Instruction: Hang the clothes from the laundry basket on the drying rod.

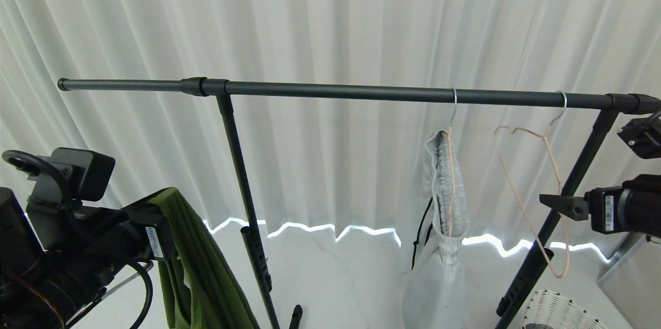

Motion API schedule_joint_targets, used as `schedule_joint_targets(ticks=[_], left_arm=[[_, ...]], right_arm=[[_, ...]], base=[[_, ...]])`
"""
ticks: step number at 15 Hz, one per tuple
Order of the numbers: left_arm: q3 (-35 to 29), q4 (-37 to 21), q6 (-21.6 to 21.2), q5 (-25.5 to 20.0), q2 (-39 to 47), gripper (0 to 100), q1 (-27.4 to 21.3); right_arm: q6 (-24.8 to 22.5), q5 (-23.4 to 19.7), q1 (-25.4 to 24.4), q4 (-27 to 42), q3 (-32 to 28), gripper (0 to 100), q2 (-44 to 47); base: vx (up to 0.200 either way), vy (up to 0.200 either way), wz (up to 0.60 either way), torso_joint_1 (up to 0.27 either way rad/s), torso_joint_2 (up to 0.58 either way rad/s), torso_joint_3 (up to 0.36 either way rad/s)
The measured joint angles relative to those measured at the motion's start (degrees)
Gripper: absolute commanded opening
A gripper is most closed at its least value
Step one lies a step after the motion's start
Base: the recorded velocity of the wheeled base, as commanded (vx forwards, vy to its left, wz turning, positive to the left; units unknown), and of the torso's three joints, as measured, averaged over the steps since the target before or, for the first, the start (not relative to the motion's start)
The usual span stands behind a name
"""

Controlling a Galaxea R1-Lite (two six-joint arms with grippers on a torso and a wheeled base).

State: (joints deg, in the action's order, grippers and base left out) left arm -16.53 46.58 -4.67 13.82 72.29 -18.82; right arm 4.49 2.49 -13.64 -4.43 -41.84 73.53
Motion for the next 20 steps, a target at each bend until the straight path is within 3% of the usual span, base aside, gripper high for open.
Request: schedule_joint_targets(ticks=[5,9,20], left_arm=[[0.33,-0.02,-0.06,-0.09,-0.94,0,-0.8],[0.55,-0.02,-0.11,-1.35,-1.26,0,-0.85],[0.9,-0.02,-0.33,-2.17,-2.04,0,-0.85]], right_arm=[[5.12,7.63,-2.97,-1.1,-4.71,100,12.28],[6.75,13.63,-3.15,-1.15,-4.94,100,15.69],[7.14,14.67,-2.47,-3.27,-4.16,100,13.9]], base=[[0.0,0.0,0.0,0.0,0.0,0.0],[0.0,0.0,0.0,0.0,0.0,0.0],[0.0,0.0,0.0,0.0,0.0,0.0]])
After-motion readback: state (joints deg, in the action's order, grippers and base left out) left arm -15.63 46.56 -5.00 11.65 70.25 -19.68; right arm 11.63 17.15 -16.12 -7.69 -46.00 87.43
